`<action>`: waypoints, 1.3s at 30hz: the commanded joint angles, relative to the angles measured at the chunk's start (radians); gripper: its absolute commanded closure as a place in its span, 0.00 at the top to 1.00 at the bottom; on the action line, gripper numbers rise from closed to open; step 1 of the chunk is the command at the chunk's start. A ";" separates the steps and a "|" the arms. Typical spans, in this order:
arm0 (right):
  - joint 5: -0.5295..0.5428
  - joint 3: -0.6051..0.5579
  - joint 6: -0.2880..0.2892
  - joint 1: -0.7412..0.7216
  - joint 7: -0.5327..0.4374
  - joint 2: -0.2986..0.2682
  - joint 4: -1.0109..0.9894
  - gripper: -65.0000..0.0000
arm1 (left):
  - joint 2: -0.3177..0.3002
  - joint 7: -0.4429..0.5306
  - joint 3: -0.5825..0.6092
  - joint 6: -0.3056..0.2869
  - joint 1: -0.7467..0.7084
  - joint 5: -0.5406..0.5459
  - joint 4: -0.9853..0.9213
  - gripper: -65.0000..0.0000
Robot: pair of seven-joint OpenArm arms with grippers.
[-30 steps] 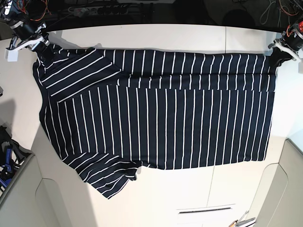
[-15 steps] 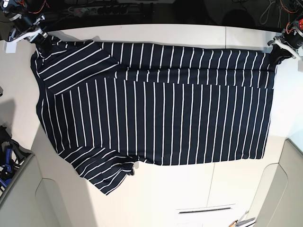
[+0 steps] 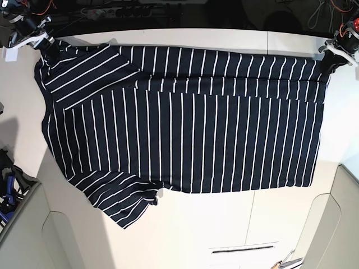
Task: Fold the T-shirt properly
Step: 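Drag the held folded edge away from the hem with both grippers, then open both grippers and lift them off the shirt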
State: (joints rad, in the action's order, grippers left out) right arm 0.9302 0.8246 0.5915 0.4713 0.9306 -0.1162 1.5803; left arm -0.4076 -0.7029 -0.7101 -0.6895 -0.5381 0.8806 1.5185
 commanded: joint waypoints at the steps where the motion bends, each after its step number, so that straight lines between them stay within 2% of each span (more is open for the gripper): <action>1: 0.019 0.010 0.010 0.007 -0.009 -0.013 0.018 0.00 | -0.019 0.018 -0.012 -0.009 -0.016 0.019 0.016 0.00; 16: 0.019 0.014 0.006 0.008 -0.010 -0.013 0.018 0.00 | -0.019 0.044 -0.012 -0.009 -0.048 0.021 0.016 0.00; 17: 0.019 0.014 0.007 0.008 -0.010 -0.013 0.018 0.00 | -0.019 0.044 -0.012 -0.009 -0.046 0.021 0.016 0.02; 20: 0.012 0.014 0.007 0.008 -0.010 -0.014 0.018 0.29 | -0.019 0.044 -0.012 -0.009 -0.047 0.021 0.016 0.17; 22: 0.013 0.026 0.007 0.008 -0.010 -0.014 0.018 0.38 | -0.019 0.044 -0.017 -0.009 -0.047 0.021 0.016 0.23; 27: 0.028 0.127 0.007 0.008 -0.010 -0.017 0.018 0.38 | -0.019 0.044 -0.089 -0.009 -0.047 0.038 0.016 0.31; 31: 0.059 0.222 0.007 -0.017 -0.010 -0.035 0.018 0.38 | -0.019 0.044 -0.162 -0.009 -0.046 0.100 0.016 0.51; 39: 0.029 0.242 0.006 -0.112 -0.040 -0.126 0.018 0.38 | -0.029 0.044 -0.225 -0.009 -0.038 0.146 0.016 0.52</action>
State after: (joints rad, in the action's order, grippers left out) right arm 0.9409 1.0569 0.5911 0.3599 0.9169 -0.2214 1.5803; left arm -0.4152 -0.6800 -0.9249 -0.6891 -0.5713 1.0042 1.5185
